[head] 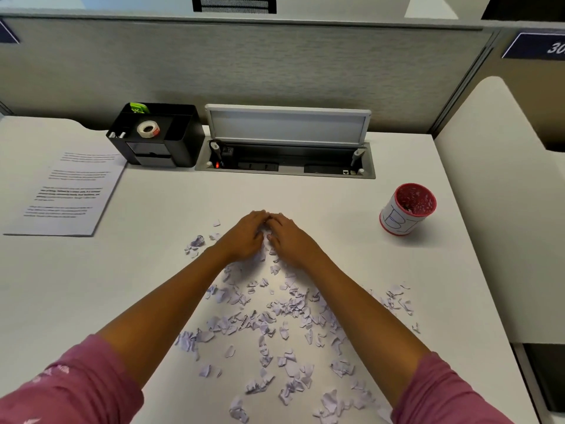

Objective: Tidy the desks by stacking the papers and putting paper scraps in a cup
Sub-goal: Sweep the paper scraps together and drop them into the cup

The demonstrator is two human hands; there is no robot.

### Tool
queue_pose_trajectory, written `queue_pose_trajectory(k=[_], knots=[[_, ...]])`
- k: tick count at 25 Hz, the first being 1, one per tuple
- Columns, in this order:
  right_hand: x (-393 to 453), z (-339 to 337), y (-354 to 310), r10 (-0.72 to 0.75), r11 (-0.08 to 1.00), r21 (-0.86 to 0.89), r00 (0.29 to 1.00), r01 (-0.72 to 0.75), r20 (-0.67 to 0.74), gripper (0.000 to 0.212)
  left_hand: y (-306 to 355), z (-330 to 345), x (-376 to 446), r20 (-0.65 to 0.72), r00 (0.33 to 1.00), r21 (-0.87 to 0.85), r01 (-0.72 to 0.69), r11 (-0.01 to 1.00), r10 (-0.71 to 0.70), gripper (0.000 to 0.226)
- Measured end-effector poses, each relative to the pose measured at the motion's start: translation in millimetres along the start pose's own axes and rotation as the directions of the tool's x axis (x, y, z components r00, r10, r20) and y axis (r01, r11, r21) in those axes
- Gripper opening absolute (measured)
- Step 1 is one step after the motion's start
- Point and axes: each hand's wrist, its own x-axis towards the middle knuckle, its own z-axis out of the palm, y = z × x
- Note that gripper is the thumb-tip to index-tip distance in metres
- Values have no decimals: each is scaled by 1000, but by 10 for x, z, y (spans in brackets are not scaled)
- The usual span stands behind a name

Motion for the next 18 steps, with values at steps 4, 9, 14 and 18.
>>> queue_pose_trajectory(k=[4, 9, 14, 18], knots=[[-439, 17, 68, 14, 997, -71, 1000, -15, -19, 40, 122, 194, -390, 15, 999, 108, 39, 993, -41, 58], [-979, 87, -7, 120, 993, -31, 991, -118, 53, 66, 357, 360, -715, -14, 998, 6, 63, 998, -63, 79], [-1101, 274, -320, 214, 965, -144, 975, -221, -60, 53, 569, 498, -867, -17, 989, 195, 148, 970, -148, 66], [-1234, 384, -464, 275, 959, -11, 941, -282, -196, 27, 637, 635, -1020, -94, 986, 284, 160, 945, -139, 57]])
